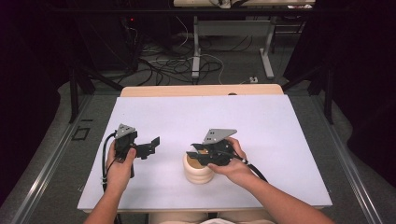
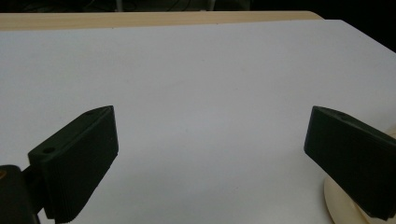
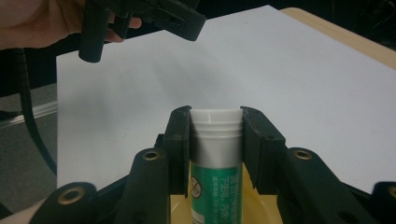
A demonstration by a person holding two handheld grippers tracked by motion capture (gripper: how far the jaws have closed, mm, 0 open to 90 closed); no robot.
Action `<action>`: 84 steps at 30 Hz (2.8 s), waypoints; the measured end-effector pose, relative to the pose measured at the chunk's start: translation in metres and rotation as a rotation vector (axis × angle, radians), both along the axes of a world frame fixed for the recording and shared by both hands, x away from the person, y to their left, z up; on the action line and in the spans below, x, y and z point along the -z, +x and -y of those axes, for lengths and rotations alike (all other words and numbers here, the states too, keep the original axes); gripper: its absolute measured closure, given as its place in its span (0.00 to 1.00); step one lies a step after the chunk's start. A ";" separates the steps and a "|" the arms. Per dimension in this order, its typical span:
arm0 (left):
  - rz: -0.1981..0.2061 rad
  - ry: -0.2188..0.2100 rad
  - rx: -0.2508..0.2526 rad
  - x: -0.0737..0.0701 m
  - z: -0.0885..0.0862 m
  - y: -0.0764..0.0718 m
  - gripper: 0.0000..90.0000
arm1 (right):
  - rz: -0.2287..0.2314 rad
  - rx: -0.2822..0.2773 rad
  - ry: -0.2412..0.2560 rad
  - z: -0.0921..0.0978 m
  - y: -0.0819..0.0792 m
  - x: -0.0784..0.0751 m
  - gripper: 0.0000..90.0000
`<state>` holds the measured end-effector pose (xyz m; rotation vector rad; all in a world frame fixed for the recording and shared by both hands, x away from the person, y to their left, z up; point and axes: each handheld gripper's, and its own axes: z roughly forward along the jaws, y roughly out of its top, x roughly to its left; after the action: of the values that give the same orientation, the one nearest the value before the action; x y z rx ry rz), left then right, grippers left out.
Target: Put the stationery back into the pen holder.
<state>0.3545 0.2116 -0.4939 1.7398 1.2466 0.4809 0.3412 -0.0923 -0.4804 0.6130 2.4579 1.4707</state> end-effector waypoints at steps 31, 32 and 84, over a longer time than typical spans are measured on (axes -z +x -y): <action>-0.004 0.006 0.004 0.000 0.001 0.000 0.03 | 0.005 -0.022 -0.051 -0.005 -0.002 0.010 0.64; -0.001 0.004 0.003 0.000 0.001 0.000 0.03 | 0.010 -0.023 -0.046 -0.005 -0.002 0.009 0.62; 0.009 -0.003 -0.002 -0.002 -0.002 -0.002 0.03 | -0.005 0.520 -0.005 0.128 0.006 -0.010 0.00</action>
<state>0.3526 0.2141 -0.4919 1.7328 1.2421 0.4872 0.3470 -0.2200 -0.4706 1.1458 2.0764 1.2458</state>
